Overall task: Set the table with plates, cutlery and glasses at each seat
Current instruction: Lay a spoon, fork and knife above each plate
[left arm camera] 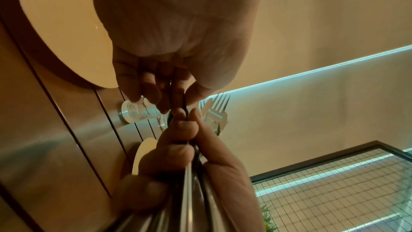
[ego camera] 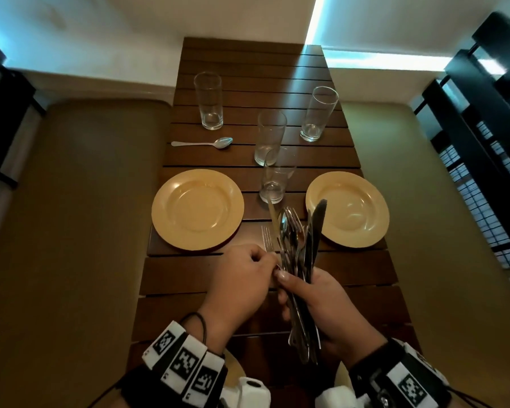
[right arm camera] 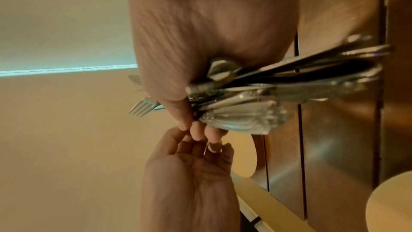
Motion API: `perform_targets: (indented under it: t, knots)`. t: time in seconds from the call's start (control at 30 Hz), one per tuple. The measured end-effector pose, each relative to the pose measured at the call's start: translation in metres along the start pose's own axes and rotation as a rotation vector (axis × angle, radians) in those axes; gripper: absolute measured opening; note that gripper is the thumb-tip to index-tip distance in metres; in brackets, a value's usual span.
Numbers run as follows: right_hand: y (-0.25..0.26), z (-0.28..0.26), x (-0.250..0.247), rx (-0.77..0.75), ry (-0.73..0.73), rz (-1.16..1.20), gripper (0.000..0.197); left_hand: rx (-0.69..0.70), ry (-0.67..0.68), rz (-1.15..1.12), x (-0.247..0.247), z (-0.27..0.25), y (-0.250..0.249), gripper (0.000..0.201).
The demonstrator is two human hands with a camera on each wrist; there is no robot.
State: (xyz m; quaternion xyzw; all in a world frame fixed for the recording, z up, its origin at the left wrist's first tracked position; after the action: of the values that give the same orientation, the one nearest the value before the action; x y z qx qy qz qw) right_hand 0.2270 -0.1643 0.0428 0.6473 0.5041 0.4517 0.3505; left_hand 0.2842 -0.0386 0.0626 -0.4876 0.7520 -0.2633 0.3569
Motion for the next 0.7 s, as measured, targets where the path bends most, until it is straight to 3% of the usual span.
perform_targets:
  t: [0.17, 0.3, 0.37, 0.53, 0.7]
  knots:
    - [-0.005, -0.012, 0.006, 0.025, 0.021, -0.053, 0.028, -0.037, -0.071, -0.206, -0.022, 0.013, -0.003, 0.036]
    - [-0.002, -0.010, 0.002, -0.003, 0.007, -0.129, 0.016, -0.087, 0.117, -0.239, 0.003, -0.009, 0.002, 0.027]
    - [-0.002, -0.008, 0.001, -0.001, 0.014, -0.141, 0.015, -0.087, 0.141, -0.265, 0.009, -0.010, 0.007, 0.022]
    - [-0.013, -0.010, -0.003, 0.068, 0.038, -0.114, 0.022, -0.003, -0.033, -0.461, -0.043, 0.040, -0.017, 0.019]
    - [-0.025, -0.002, -0.028, 0.134, 0.025, -0.144, 0.021, 0.235, -0.314, -0.068, -0.124, 0.114, -0.082, 0.024]
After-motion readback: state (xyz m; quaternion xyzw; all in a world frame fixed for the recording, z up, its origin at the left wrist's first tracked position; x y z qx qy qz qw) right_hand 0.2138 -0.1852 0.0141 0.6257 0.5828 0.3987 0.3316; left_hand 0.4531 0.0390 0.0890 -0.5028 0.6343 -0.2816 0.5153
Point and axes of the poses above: each hand's wrist, its own z-axis towards the middle knuckle, its own x-axis out of the palm, y = z × x, the point moved 8 cm from there along z, towards the middle knuckle, and after that the axes turned 15 degrees about -x, right-handed, at the moved point
